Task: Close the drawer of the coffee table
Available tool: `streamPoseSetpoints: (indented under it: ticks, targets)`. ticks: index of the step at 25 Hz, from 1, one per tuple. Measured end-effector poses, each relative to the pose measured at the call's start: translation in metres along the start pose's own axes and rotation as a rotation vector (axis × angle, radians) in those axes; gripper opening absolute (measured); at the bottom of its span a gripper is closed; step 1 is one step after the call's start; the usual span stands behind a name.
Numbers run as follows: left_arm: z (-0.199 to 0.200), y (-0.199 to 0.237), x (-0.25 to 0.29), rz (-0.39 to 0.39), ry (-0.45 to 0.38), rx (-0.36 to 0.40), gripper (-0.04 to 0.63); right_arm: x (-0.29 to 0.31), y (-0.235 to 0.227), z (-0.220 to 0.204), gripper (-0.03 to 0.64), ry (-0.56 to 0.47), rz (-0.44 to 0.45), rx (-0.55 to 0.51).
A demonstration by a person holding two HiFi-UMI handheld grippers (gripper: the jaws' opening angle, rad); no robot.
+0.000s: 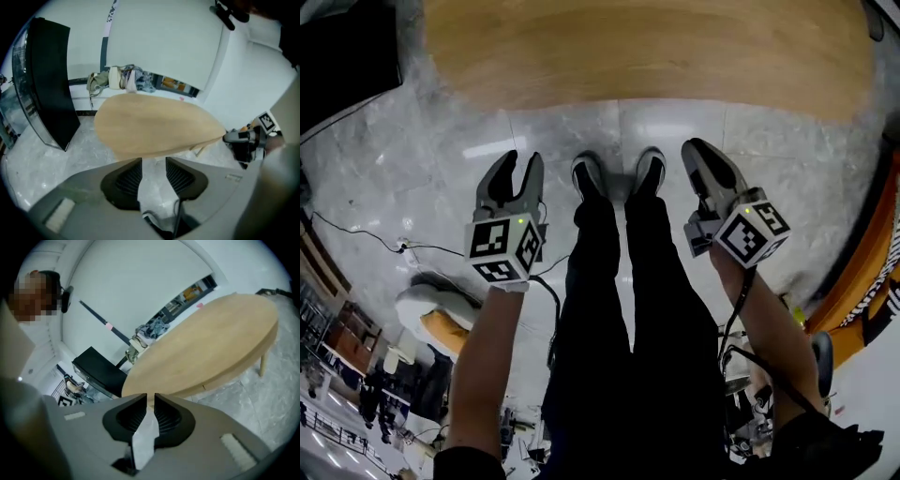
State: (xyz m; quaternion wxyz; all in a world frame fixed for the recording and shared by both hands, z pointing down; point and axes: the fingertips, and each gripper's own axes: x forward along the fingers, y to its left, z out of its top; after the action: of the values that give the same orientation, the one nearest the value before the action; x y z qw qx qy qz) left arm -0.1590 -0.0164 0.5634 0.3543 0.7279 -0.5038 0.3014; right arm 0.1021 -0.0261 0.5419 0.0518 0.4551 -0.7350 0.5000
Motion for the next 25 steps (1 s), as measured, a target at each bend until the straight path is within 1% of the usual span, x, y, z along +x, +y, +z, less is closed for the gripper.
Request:
streamPoseSetpoints:
  ticks: [2,4,6,9,11,13,16,19,22,25]
  targets:
    - [0.047,-0.027,-0.033,-0.044,-0.088,0.003,0.167,-0.016,0.035,0.03,0.049,-0.031,0.017,-0.113]
    - [0.089,-0.052,-0.071,-0.078,-0.164,0.006,0.167,-0.04,0.068,0.061,0.043,-0.072,0.017,-0.199]
    - [0.129,-0.076,-0.109,-0.107,-0.229,0.01,0.164,-0.066,0.097,0.091,0.034,-0.108,0.004,-0.25]
    - [0.183,-0.099,-0.161,-0.126,-0.324,0.04,0.121,-0.094,0.136,0.132,0.0,-0.154,-0.015,-0.314]
    - [0.21,-0.114,-0.192,-0.14,-0.378,0.052,0.086,-0.11,0.163,0.156,0.0,-0.187,-0.003,-0.357]
    - [0.231,-0.133,-0.219,-0.172,-0.426,0.059,0.002,-0.126,0.189,0.179,0.0,-0.22,0.013,-0.404]
    - [0.255,-0.16,-0.254,-0.214,-0.48,0.089,0.002,-0.146,0.229,0.203,0.0,-0.257,0.044,-0.475]
    - [0.277,-0.177,-0.293,-0.204,-0.532,0.117,0.002,-0.17,0.276,0.217,0.0,-0.277,0.095,-0.534]
    - [0.295,-0.184,-0.326,-0.193,-0.577,0.133,0.002,-0.193,0.315,0.228,0.0,-0.313,0.131,-0.596]
    - [0.311,-0.186,-0.353,-0.189,-0.609,0.149,0.002,-0.212,0.349,0.242,0.0,-0.377,0.151,-0.699]
